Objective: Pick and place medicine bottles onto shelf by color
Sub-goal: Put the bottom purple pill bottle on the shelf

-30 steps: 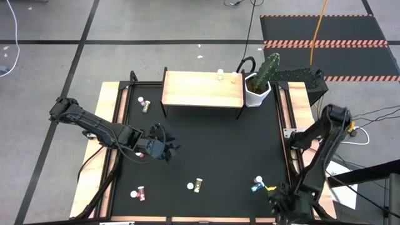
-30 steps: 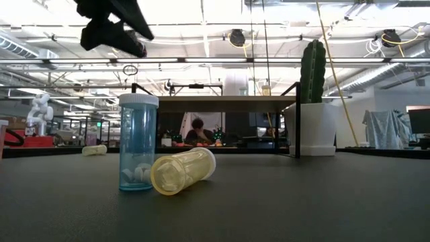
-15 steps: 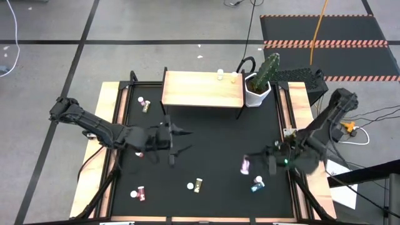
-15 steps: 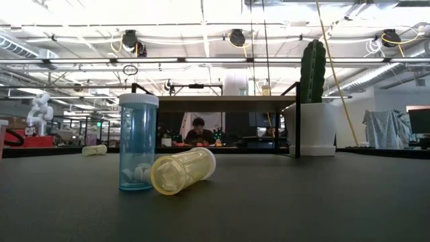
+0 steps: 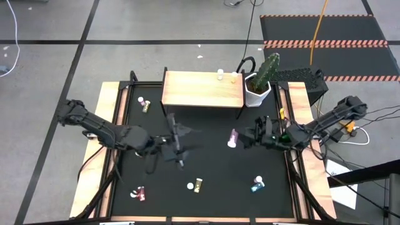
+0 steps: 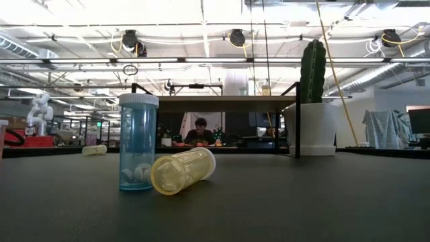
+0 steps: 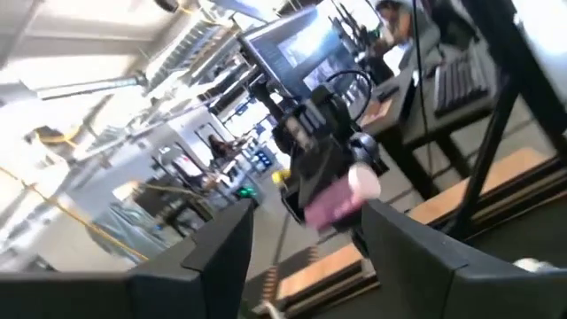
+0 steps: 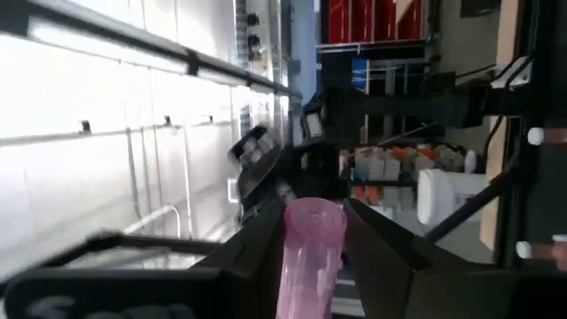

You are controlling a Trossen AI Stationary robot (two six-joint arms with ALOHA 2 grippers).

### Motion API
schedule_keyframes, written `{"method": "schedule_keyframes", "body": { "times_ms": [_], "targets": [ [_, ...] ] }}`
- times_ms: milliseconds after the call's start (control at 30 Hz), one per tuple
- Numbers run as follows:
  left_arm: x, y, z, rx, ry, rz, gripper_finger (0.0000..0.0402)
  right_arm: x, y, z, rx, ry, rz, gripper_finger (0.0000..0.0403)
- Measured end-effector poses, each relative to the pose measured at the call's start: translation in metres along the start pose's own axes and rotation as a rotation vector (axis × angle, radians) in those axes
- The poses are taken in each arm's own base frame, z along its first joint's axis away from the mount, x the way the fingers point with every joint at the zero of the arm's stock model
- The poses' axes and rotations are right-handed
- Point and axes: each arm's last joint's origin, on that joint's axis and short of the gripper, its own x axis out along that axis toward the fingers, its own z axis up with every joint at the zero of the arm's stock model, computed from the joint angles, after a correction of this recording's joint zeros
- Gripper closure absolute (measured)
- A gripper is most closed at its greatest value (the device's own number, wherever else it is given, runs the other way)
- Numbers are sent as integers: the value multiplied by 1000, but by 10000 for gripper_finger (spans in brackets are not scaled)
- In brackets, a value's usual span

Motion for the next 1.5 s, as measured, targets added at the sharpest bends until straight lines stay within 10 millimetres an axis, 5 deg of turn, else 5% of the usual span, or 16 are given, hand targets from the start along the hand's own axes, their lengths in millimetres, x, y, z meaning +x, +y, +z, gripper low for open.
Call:
{"method": "schedule_keyframes", "body": {
  "times_ms": [267, 533, 1033, 1500],
  "targets": [
    [59, -5, 2, 162, 128, -61, 121, 17, -3, 5, 114, -2, 118, 297],
    [79, 2, -11, 143, 107, -66, 90, 22, -8, 2, 160, 2, 148, 296],
    [93, 14, -32, 63, 2, -192, 203, 22, -4, 2, 172, 26, 185, 296],
    [101, 7, -38, 144, -34, -198, 211, 23, -7, 2, 191, 49, 157, 296]
  ]
}}
